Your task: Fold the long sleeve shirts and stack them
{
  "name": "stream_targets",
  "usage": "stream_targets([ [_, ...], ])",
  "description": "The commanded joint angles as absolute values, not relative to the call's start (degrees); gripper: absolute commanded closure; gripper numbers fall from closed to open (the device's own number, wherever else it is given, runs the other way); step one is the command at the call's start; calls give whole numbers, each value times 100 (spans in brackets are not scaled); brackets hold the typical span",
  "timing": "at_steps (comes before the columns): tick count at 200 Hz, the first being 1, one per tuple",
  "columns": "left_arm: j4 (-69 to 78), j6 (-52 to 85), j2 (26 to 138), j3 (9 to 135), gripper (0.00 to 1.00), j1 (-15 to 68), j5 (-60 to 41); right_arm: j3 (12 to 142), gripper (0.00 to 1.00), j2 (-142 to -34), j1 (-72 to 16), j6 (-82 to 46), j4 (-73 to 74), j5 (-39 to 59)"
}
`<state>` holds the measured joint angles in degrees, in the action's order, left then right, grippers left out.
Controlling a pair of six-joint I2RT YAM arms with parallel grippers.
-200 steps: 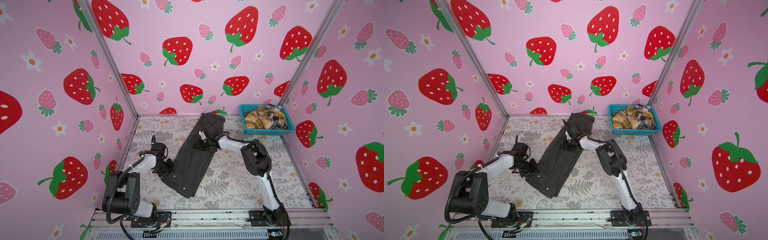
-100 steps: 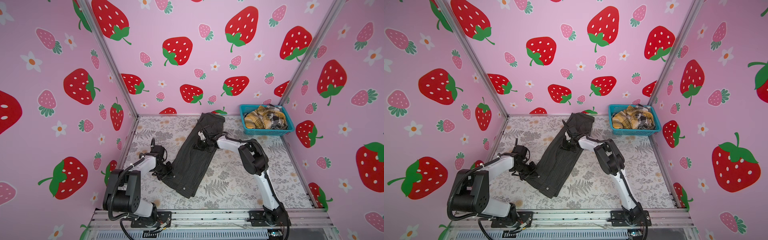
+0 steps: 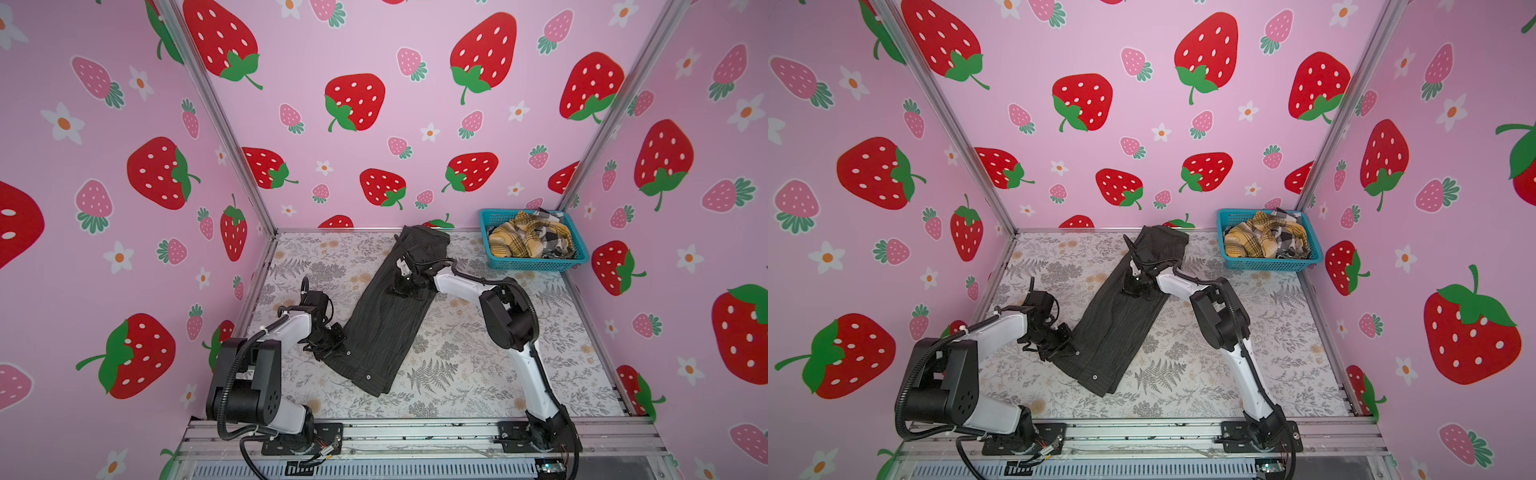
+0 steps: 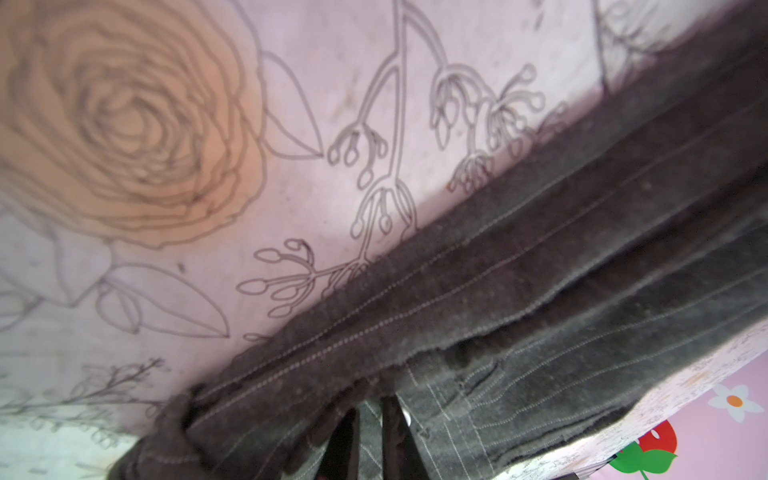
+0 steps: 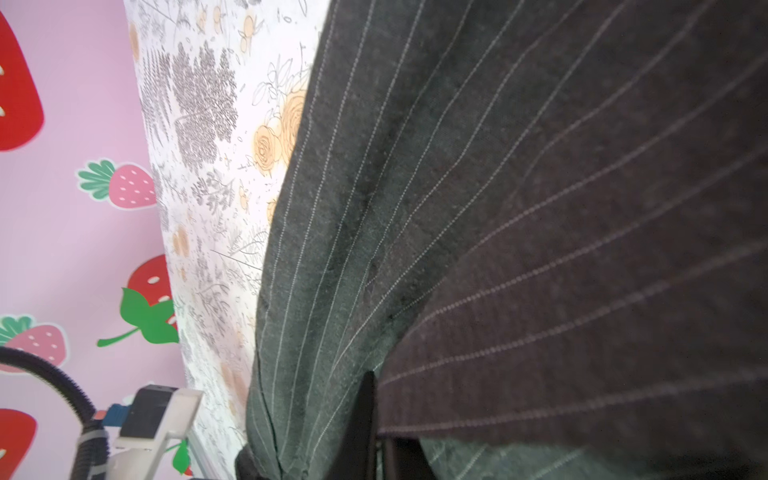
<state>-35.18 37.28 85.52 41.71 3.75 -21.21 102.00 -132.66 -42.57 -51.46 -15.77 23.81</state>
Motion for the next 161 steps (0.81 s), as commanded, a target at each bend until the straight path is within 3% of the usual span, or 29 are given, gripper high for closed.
stream_targets([
  [1, -3586, 3729, 8683, 4057, 86, 360, -1975, 10366, 96, -13020, -4235, -5124, -1868, 2310],
  [4, -3588, 3729, 8695, 4058, 86, 358, -1975, 10359, 100, -12993, -4235, -5126, -1867, 2304],
  [69, -3631, 3727, 8794, 4051, 88, 355, -1915, 10402, 100, -12571, -4215, -4943, -2270, 2150],
  [161, -3665, 3709, 8894, 4075, 89, 356, -1958, 9154, 100, -12249, -4043, -4982, -2093, 1941],
])
